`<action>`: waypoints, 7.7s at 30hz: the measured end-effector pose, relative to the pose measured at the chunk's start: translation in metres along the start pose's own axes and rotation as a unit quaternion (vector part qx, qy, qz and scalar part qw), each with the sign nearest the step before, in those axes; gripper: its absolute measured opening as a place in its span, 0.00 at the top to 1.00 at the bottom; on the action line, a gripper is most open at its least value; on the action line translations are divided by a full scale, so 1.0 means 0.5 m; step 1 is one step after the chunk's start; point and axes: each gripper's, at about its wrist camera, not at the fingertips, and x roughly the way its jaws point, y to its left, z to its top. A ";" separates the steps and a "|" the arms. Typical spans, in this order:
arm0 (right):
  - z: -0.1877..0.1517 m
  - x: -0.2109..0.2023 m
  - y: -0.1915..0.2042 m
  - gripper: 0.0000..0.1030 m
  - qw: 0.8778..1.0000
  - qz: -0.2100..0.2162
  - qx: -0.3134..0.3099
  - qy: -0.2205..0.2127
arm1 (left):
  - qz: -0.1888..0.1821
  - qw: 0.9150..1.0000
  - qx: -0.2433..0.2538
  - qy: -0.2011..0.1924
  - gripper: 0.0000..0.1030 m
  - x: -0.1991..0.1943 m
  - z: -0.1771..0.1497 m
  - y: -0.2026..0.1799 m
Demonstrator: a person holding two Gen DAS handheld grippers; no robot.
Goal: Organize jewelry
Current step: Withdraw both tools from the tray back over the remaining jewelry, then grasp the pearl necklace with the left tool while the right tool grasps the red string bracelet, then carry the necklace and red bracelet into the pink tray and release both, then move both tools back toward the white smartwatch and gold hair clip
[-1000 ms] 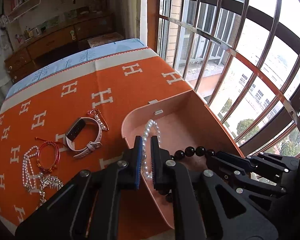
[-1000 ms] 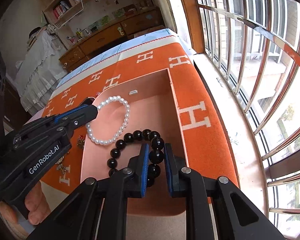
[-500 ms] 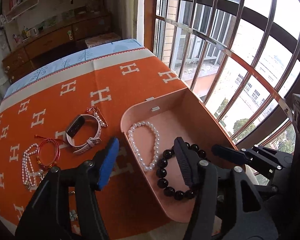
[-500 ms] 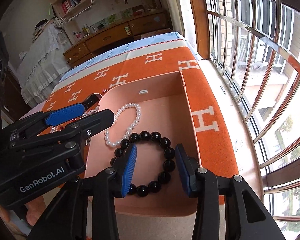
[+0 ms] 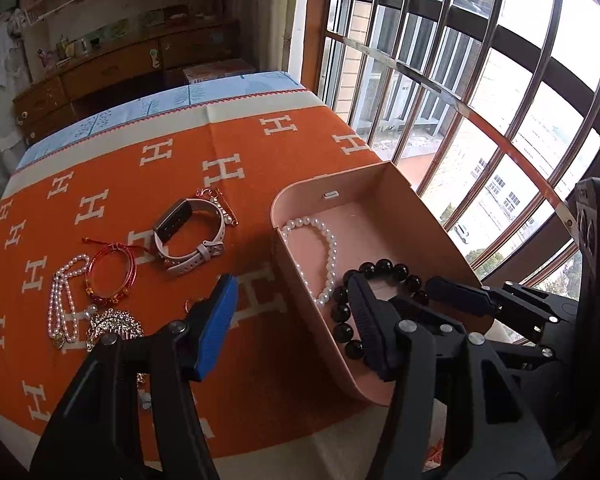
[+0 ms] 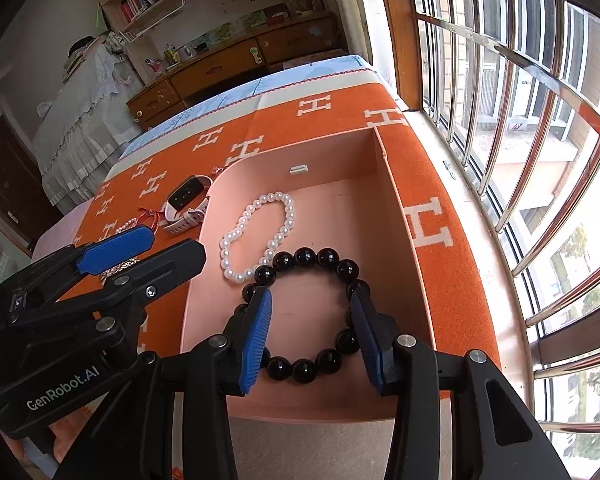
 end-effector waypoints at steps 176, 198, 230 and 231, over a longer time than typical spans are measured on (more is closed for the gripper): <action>0.169 -0.302 0.008 0.95 0.987 0.087 0.053 -0.123 | -0.074 0.996 0.032 -0.025 0.93 -0.239 0.276 -0.027; 0.043 -0.067 -0.116 0.95 0.995 0.055 0.082 -0.028 | -0.012 0.997 0.023 0.073 0.92 0.061 0.095 -0.073; 0.135 0.041 -0.027 0.87 0.999 0.001 0.037 -0.031 | 0.028 0.999 -0.002 0.036 0.55 0.000 -0.015 0.021; 0.130 0.041 -0.023 0.86 0.999 0.001 0.036 -0.030 | 0.028 0.999 -0.003 0.035 0.55 -0.002 -0.017 0.023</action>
